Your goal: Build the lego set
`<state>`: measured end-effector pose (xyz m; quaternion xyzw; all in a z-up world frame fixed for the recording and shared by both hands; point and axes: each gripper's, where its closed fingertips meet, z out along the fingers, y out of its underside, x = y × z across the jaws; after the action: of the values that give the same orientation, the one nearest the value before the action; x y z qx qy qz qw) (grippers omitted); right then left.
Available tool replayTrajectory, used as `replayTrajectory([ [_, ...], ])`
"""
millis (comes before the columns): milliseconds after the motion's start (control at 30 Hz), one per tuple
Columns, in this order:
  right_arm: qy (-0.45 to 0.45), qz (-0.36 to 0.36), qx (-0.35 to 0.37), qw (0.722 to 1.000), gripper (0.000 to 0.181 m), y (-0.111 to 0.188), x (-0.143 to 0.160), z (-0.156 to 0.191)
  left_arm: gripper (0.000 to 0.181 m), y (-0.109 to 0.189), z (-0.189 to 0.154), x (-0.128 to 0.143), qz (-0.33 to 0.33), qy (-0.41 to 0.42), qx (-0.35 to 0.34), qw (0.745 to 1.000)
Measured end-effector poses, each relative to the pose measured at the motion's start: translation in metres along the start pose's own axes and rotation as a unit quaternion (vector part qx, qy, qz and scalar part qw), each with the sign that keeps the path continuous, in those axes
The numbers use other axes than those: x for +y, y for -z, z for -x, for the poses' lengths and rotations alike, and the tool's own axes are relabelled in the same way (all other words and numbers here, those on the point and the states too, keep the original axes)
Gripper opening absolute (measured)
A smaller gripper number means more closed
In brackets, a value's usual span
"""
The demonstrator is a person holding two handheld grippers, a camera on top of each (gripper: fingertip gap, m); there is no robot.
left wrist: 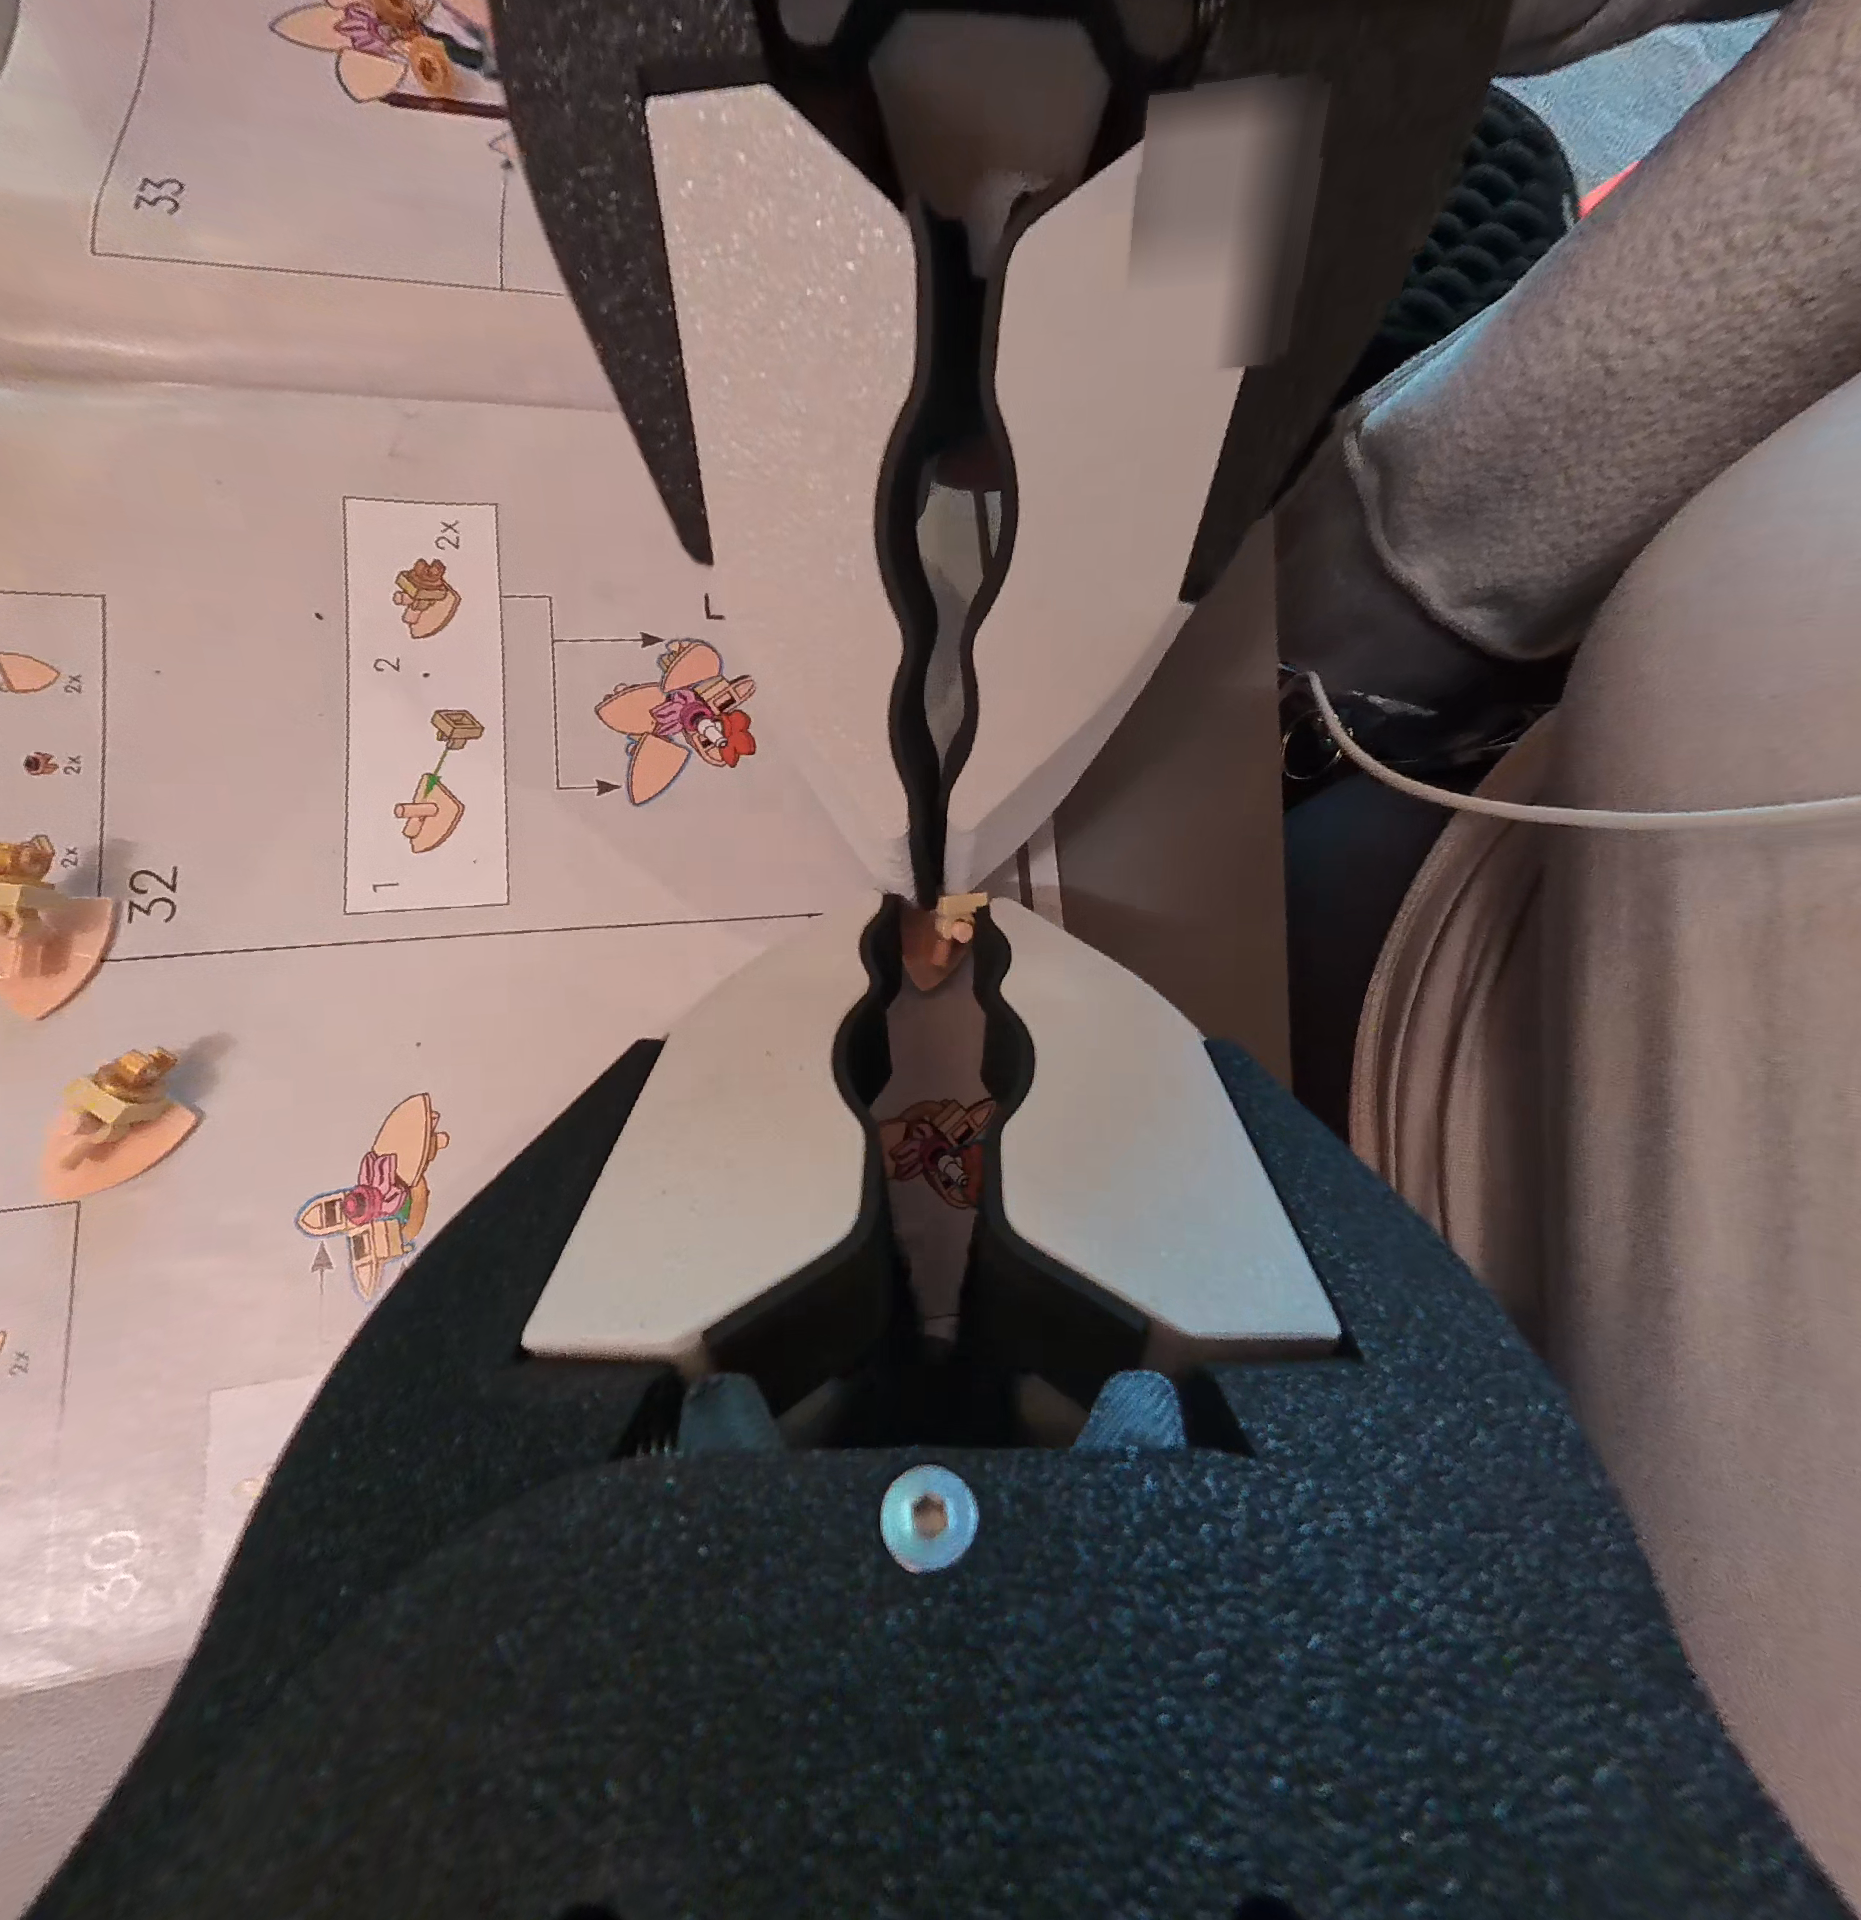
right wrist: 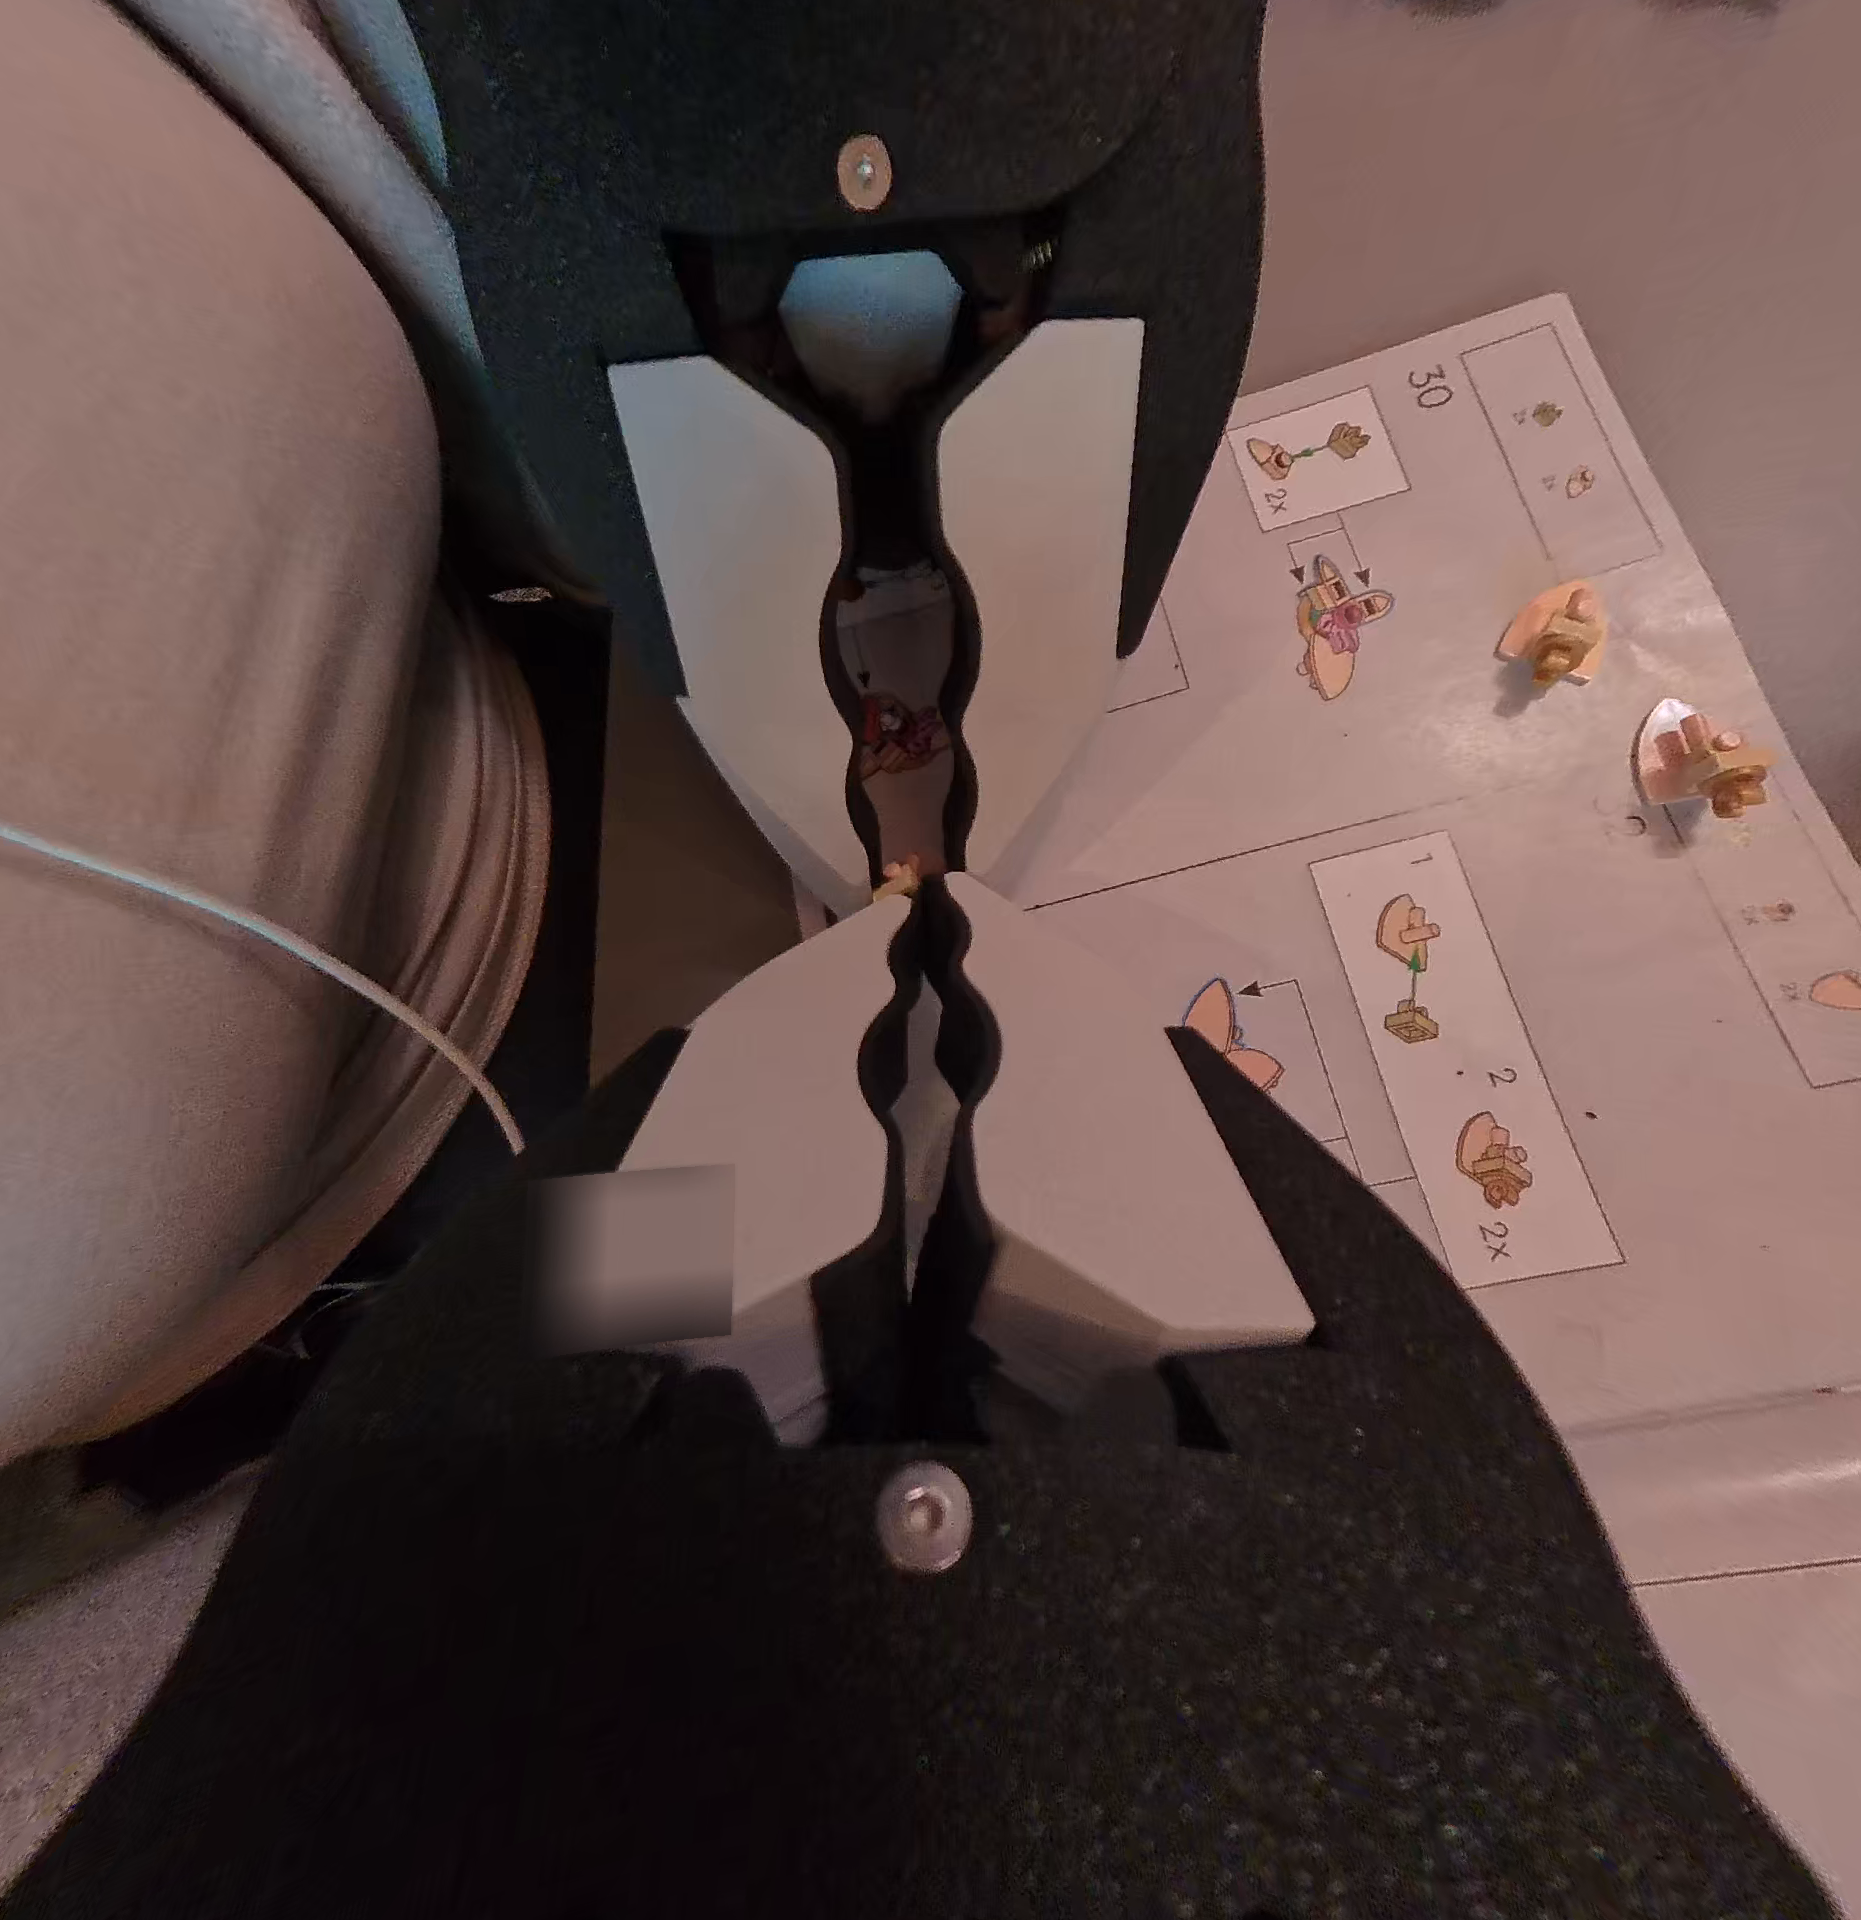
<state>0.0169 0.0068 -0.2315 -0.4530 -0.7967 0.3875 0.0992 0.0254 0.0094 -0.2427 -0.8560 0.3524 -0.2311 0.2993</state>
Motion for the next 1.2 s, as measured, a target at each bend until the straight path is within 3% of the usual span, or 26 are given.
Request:
replayTrajectory([
  [133, 0.018, -0.014, 0.010, 1.000, 0.000, 0.002, 0.000, -0.001, 0.013, 0.000, -0.001, -0.001, 0.001, 0.004, 0.008, 1.000],
  [267, 0.046, -0.046, -0.002, 0.998, 0.011, 0.013, 0.004, 0.000, 0.014, 0.000, 0.002, -0.003, -0.001, 0.015, 0.005, 1.000],
  [400, 0.111, -0.050, 0.021, 0.992, 0.016, 0.011, 0.003, 0.000, 0.014, 0.000, 0.002, -0.003, 0.005, 0.009, 0.004, 1.000],
  [533, 0.178, -0.047, 0.046, 0.982, 0.014, 0.004, -0.002, -0.003, 0.014, 0.000, 0.003, -0.003, 0.011, 0.007, 0.002, 1.000],
  [700, 0.185, -0.059, 0.056, 0.979, 0.006, 0.004, -0.003, -0.005, 0.015, 0.000, 0.003, -0.004, 0.002, 0.026, 0.005, 1.000],
  [900, 0.158, -0.050, 0.064, 0.984, 0.006, 0.003, 0.005, -0.008, 0.041, 0.006, 0.004, -0.002, 0.000, 0.018, -0.004, 1.000],
  [1067, 0.134, -0.033, 0.062, 0.989, 0.006, 0.003, 0.010, -0.009, 0.018, 0.004, 0.008, 0.001, 0.007, -0.053, -0.030, 0.998],
  [1200, 0.107, -0.024, 0.057, 0.992, 0.006, 0.002, 0.011, -0.010, 0.011, -0.001, 0.007, -0.003, -0.010, -0.037, -0.006, 0.999],
])
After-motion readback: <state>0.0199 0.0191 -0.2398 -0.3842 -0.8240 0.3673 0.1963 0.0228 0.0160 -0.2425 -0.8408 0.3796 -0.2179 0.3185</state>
